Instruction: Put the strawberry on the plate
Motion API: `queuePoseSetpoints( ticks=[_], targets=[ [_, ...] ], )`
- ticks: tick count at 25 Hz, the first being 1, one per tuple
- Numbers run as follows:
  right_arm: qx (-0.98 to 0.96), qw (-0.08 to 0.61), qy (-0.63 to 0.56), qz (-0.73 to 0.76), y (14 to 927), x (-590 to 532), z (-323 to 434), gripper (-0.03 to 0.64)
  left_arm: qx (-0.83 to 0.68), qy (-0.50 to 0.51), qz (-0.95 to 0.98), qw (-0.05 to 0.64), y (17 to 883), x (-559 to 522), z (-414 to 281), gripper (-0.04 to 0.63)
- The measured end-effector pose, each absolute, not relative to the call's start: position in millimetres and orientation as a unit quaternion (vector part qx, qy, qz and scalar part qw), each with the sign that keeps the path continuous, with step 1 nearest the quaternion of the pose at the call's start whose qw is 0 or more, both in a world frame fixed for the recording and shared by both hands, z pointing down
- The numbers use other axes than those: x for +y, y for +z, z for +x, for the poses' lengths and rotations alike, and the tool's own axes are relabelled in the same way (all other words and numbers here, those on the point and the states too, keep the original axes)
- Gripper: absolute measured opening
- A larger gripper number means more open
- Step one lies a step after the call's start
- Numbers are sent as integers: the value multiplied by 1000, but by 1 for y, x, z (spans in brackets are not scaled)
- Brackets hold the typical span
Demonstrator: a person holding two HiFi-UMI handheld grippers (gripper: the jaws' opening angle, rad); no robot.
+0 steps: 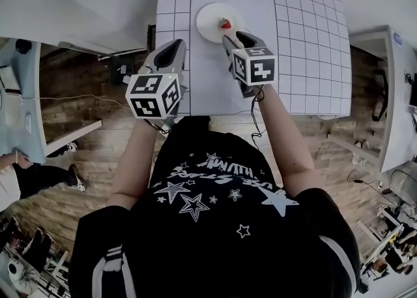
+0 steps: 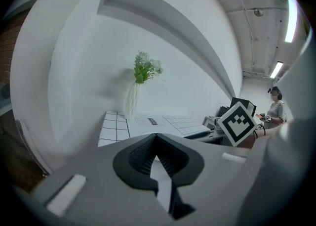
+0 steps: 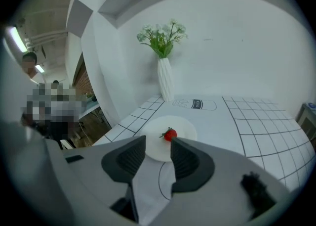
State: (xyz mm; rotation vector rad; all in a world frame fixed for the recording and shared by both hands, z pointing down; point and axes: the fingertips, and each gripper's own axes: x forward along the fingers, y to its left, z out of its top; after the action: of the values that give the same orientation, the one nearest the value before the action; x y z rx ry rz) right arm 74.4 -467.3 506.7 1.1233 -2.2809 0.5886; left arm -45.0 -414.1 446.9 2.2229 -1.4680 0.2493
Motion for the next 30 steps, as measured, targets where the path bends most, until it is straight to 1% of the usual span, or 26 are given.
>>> queuePoseSetpoints(
  ticks=[7, 11, 13, 16, 24, 30],
  targets=[
    [-859, 223, 198, 417, 465, -431, 92, 156, -532, 81, 816, 212, 427, -379, -21, 9],
    [-863, 208, 192, 418, 449, -405, 105, 113, -532, 76, 818, 205, 418, -355, -8, 9],
    [-865, 204, 185, 418, 441, -385, 112, 78, -531, 74, 820, 201, 413, -337, 0, 9],
    [-869, 196, 177, 418, 432, -357, 122, 51, -530, 71, 822, 195, 408, -314, 9, 9],
    [-879, 174, 174, 407, 416, -295, 152, 20, -535, 61, 824, 177, 394, -260, 34, 9],
    [-891, 163, 177, 384, 412, -254, 156, 14, -545, 62, 819, 171, 385, -213, 41, 9]
  ],
)
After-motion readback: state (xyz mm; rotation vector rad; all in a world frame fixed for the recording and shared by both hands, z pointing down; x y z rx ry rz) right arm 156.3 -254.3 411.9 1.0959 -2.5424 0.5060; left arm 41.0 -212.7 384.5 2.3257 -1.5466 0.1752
